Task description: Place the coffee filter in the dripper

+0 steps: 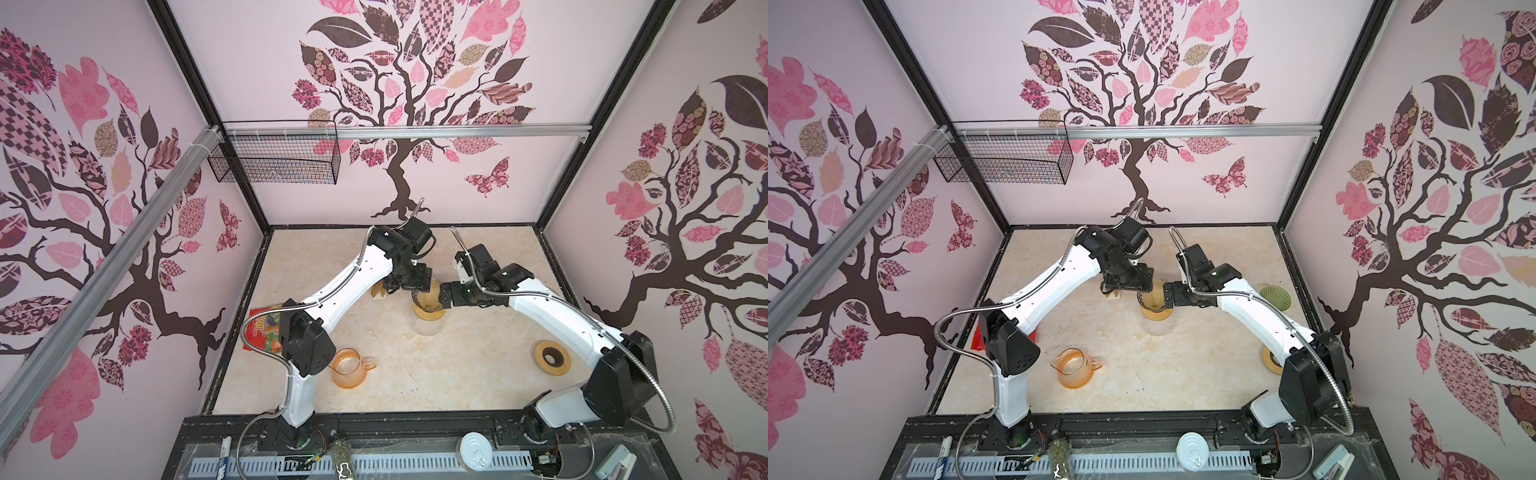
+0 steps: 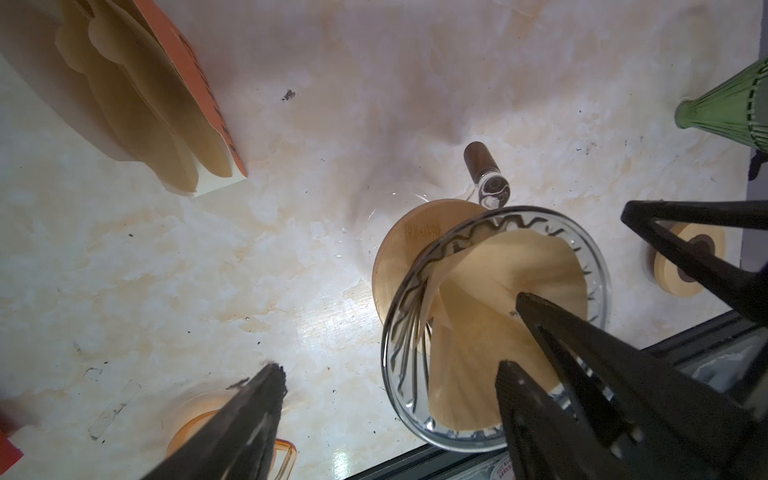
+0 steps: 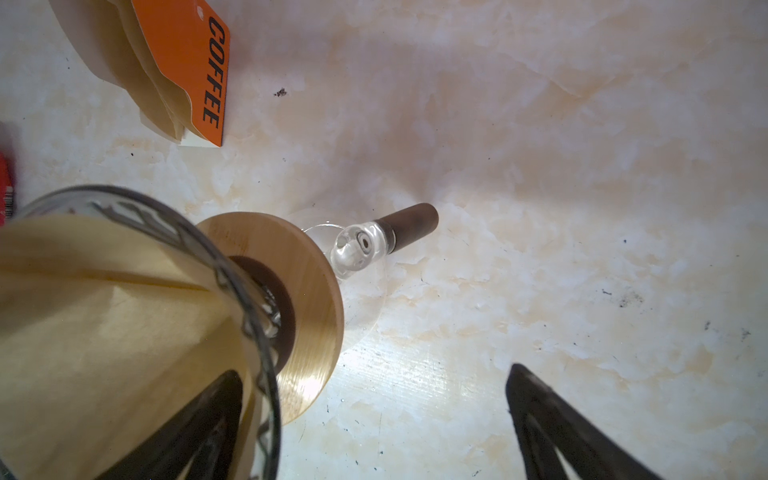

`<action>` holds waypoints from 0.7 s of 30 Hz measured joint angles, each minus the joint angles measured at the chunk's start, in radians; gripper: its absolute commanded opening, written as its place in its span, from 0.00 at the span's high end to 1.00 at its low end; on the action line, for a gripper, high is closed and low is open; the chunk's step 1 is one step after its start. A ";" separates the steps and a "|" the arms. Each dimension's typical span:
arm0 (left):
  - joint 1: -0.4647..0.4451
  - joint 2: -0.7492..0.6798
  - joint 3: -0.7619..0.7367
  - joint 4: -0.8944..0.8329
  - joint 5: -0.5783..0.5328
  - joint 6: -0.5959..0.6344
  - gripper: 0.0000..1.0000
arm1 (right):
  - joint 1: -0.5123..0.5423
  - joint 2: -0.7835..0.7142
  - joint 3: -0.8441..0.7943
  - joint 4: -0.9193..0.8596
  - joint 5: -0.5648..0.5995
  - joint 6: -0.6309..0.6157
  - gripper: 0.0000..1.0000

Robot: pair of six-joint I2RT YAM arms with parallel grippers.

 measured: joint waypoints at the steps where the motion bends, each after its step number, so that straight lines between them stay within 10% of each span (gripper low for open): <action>1: 0.002 0.008 0.000 0.000 -0.004 0.000 0.18 | 0.000 0.000 0.000 0.000 0.000 0.000 0.00; 21: 0.039 0.047 -0.035 0.019 -0.023 0.000 0.19 | 0.000 0.003 0.000 0.005 0.000 0.000 0.00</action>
